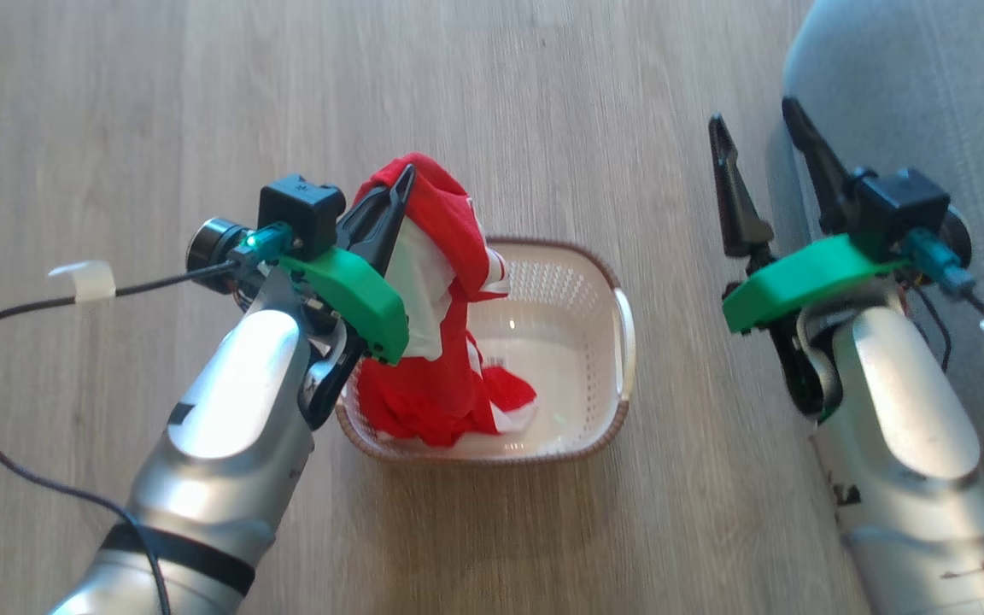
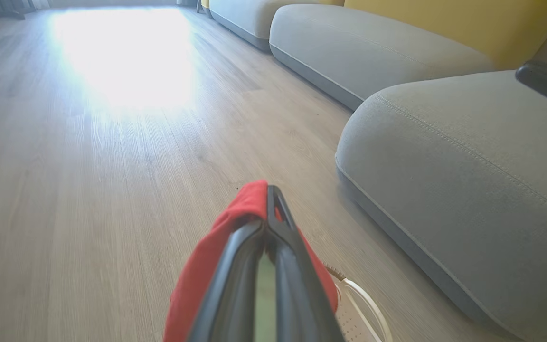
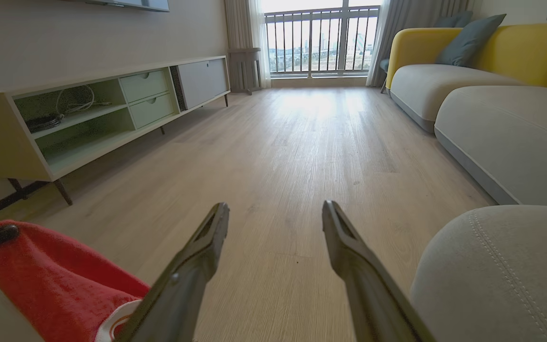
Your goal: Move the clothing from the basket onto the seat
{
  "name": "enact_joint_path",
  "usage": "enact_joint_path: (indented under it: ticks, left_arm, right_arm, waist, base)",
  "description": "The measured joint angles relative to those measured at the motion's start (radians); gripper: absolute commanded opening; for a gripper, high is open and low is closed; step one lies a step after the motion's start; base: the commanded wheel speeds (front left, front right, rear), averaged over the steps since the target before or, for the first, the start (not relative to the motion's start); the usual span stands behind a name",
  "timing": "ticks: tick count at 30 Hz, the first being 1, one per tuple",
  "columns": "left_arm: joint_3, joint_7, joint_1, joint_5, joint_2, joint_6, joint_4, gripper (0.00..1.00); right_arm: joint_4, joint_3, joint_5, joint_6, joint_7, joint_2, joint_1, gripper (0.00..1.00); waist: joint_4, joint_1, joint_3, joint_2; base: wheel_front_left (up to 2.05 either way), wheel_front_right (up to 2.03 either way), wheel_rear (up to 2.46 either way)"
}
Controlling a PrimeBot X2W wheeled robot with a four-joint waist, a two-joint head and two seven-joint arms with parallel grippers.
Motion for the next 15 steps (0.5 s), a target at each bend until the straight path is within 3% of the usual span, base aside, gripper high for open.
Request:
enact_joint_path:
  ticks: [15]
  left_arm:
    - [0.072, 0.000, 0.066, 0.064, -0.014, 0.000, -0.153, 0.00]
  right_arm:
    - [0.044, 0.008, 0.026, 0.000, 0.000, 0.000, 0.119, 1.00]
  waist:
    - [0.025, 0.0000, -0.189, 0.0000]
  base:
    - [0.00, 0.00, 0.00]
